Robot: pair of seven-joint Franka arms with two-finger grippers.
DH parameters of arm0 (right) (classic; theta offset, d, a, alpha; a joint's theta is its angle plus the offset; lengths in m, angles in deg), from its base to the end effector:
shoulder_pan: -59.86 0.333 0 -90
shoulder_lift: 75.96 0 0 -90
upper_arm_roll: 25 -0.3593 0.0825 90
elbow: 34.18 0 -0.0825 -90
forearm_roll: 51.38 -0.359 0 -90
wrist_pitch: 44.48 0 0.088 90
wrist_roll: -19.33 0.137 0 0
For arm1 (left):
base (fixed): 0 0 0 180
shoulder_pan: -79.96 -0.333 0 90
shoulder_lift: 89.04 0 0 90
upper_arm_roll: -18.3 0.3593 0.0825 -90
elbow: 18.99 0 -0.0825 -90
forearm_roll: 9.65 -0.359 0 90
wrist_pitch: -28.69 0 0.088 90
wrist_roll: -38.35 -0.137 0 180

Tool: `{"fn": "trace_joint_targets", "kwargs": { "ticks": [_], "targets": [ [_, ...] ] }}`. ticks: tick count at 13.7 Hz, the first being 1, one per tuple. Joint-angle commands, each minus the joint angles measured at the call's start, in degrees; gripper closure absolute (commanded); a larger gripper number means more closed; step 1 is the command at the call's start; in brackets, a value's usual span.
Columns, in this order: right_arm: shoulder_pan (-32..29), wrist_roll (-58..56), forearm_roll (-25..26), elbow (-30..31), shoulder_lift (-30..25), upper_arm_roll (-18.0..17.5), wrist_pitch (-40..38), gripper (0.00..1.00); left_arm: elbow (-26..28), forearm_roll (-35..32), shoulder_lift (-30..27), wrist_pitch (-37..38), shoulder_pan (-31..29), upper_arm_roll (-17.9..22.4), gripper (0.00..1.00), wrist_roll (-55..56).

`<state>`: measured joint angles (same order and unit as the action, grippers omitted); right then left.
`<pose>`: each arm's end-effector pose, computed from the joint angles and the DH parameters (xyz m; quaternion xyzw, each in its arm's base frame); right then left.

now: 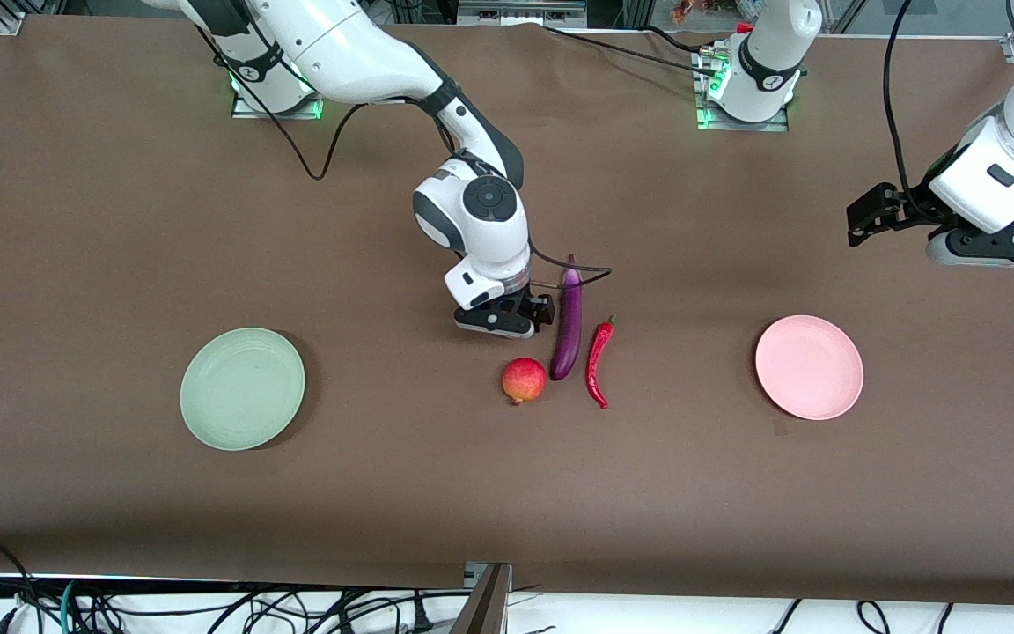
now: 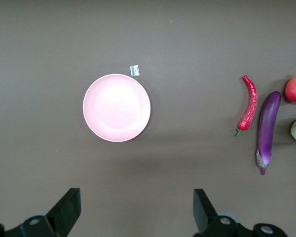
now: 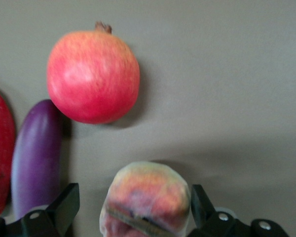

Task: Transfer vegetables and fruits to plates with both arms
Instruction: 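Reach the right gripper down and grasp the peach, then carry the peach to the green plate while the left gripper moves out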

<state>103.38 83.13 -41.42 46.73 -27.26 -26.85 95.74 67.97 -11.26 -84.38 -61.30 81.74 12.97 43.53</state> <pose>0.5443 0.5382 0.2248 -0.9889 0.1050 -0.0944 0.0466 0.5531 -0.0628 0.6175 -0.9997 0.0169 0.0129 0.0117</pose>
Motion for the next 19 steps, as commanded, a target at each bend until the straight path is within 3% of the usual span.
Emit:
{"fn": "trace_joint_targets", "kwargs": {
  "ticks": [1, 2, 4, 5, 9, 12, 15, 19],
  "targets": [
    [0.51, 2.12, 1.64, -0.23, 1.13, 0.35, 0.84, 0.02, 1.02, -1.21, -1.05, -0.44, 0.51, 0.05, 0.00, -0.17],
    [0.43, 2.12, 1.64, -0.14, 1.04, 0.35, 0.75, 0.10, 1.02, -1.21, -0.96, -0.44, 0.51, 0.05, 0.00, -0.17],
    [0.34, 1.86, 1.64, -0.13, 0.69, 0.35, 0.40, 0.49, 1.02, -1.03, -0.61, 0.26, 0.69, 0.05, 0.00, -0.60],
    [0.08, 1.16, 1.64, -0.22, 0.34, 0.35, 0.23, 0.61, 1.02, -1.03, 0.17, 0.61, 0.95, 0.05, 0.00, -0.69],
    [-3.78, -5.50, 0.33, -0.49, -6.58, 0.18, -11.07, 0.63, 0.94, -0.59, 6.49, 4.83, 1.30, 0.05, 0.00, -1.05],
    [-9.92, -22.34, -6.42, -0.31, -12.65, 0.35, -21.28, 0.63, 0.94, -0.24, 12.28, 4.13, 1.39, -0.04, 0.00, -0.52],
    [-19.49, -38.96, -7.23, 0.82, -14.60, 0.88, -27.28, 0.63, 1.02, 5.72, 19.58, -5.06, 2.70, 0.05, 0.00, 0.27],
    [-29.78, -59.18, -7.23, 5.83, -13.99, 5.63, -23.08, 0.61, 1.11, 6.27, 27.32, -21.23, 11.82, 0.14, 0.00, 10.62]
  ]
}}
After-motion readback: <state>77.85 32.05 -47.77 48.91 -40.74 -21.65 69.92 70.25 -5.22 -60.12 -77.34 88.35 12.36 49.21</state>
